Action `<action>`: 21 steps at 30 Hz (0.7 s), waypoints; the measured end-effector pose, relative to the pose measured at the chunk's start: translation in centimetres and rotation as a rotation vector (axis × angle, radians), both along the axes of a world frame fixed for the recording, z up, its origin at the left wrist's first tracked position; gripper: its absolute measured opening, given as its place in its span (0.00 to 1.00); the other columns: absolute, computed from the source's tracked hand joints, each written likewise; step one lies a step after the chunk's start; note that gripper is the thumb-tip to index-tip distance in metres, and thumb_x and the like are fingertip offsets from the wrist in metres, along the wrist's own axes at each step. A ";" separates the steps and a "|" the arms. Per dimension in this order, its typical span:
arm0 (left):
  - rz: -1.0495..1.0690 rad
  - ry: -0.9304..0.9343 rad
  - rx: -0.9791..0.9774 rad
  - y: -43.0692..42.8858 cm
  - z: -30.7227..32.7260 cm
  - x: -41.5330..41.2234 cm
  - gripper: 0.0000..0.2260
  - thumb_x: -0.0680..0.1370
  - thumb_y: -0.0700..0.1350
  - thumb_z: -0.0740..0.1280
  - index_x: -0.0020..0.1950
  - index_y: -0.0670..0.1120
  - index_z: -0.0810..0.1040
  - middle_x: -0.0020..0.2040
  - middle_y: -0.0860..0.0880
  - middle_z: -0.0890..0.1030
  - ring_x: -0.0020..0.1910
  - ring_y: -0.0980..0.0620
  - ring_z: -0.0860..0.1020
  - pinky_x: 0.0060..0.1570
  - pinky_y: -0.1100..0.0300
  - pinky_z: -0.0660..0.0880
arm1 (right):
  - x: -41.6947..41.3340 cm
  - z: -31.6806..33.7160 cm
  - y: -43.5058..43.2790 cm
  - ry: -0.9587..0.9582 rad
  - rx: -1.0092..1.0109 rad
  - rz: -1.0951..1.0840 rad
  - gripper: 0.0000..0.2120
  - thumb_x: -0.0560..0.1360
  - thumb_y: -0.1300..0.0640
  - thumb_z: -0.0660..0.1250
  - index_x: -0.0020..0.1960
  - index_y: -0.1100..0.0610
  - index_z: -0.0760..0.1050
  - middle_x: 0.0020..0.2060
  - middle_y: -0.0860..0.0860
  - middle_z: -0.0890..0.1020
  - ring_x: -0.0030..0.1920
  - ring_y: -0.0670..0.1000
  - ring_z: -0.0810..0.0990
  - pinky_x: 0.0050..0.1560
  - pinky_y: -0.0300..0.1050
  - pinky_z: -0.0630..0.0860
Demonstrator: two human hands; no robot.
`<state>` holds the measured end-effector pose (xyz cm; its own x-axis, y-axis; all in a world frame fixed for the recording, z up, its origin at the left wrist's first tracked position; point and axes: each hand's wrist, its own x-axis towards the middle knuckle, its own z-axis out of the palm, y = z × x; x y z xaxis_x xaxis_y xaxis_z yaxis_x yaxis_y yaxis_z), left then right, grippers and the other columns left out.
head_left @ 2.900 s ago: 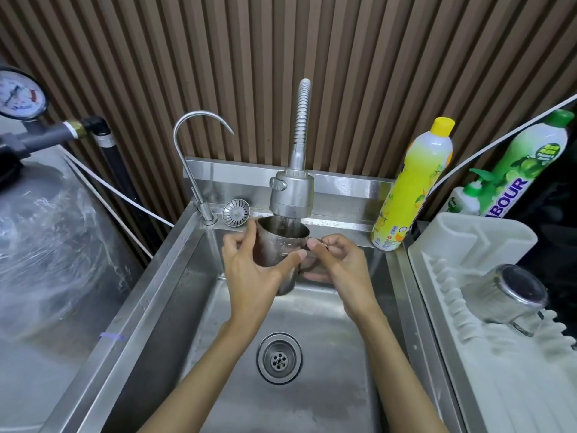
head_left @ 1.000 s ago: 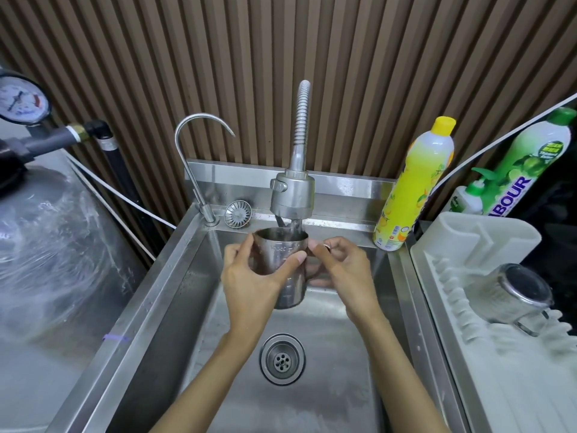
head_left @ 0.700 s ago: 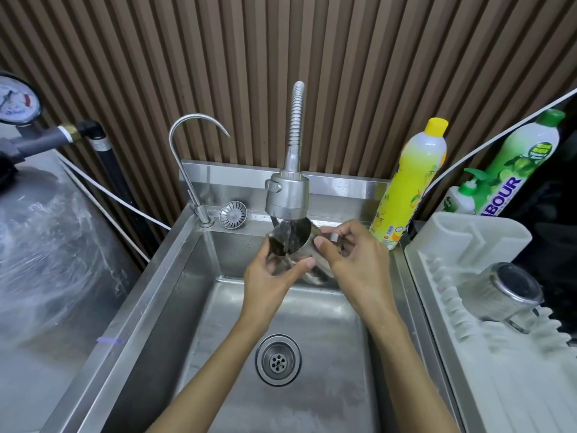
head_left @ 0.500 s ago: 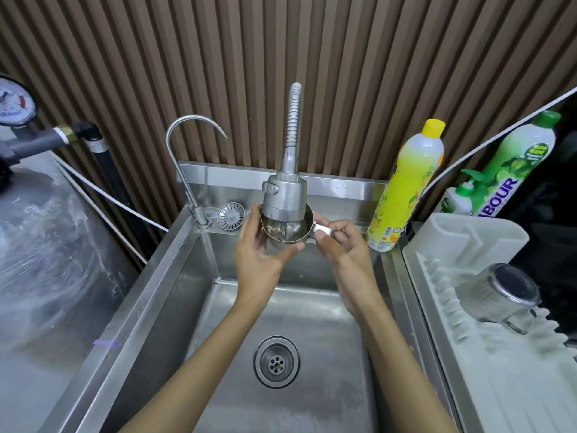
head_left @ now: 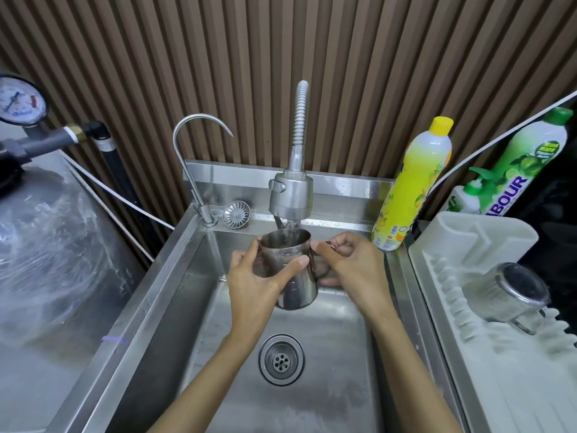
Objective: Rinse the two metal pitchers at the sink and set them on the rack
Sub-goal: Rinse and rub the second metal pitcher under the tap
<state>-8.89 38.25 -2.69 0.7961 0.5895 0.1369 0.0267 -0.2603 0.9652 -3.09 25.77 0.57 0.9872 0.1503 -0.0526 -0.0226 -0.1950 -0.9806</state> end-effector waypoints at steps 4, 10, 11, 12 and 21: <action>-0.150 0.007 -0.209 -0.4 -0.1 0.2 0.20 0.60 0.50 0.80 0.49 0.51 0.81 0.49 0.49 0.84 0.48 0.59 0.82 0.45 0.73 0.73 | -0.3 1.4 -0.5 -0.255 -0.324 -0.050 0.13 0.69 0.49 0.72 0.33 0.51 0.71 0.35 0.51 0.84 0.40 0.54 0.83 0.45 0.54 0.80; -0.248 -0.137 -0.277 0.0 0.8 2.3 0.26 0.64 0.29 0.75 0.58 0.47 0.75 0.53 0.49 0.82 0.52 0.60 0.81 0.50 0.71 0.75 | -0.1 1.3 -0.6 -0.276 -0.113 0.011 0.08 0.74 0.60 0.68 0.39 0.56 0.70 0.46 0.44 0.83 0.46 0.44 0.83 0.50 0.41 0.79; -0.219 -0.154 -0.265 0.4 0.8 2.7 0.29 0.63 0.29 0.76 0.61 0.44 0.73 0.57 0.45 0.80 0.56 0.57 0.80 0.55 0.68 0.75 | 0.2 1.1 -0.5 -0.237 -0.022 0.051 0.08 0.74 0.62 0.67 0.40 0.57 0.70 0.48 0.42 0.82 0.47 0.40 0.82 0.51 0.34 0.77; -0.191 -0.171 -0.246 0.6 1.0 3.0 0.33 0.62 0.29 0.77 0.64 0.41 0.72 0.61 0.43 0.77 0.60 0.53 0.78 0.60 0.64 0.74 | 0.4 0.9 -0.5 -0.199 0.055 0.090 0.07 0.75 0.63 0.67 0.41 0.58 0.69 0.50 0.40 0.82 0.49 0.37 0.81 0.51 0.30 0.75; -0.034 -0.165 0.202 1.0 3.3 1.1 0.33 0.55 0.56 0.77 0.58 0.54 0.74 0.49 0.58 0.75 0.49 0.70 0.73 0.49 0.80 0.65 | 0.4 -0.7 0.9 0.107 0.346 0.124 0.08 0.75 0.61 0.67 0.38 0.57 0.70 0.35 0.50 0.84 0.40 0.50 0.84 0.42 0.44 0.82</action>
<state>-7.83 39.21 0.65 0.7718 0.5104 0.3792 -0.1392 -0.4463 0.8840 -2.66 26.67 -0.13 0.9521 0.2954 -0.0792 -0.1251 0.1398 -0.9822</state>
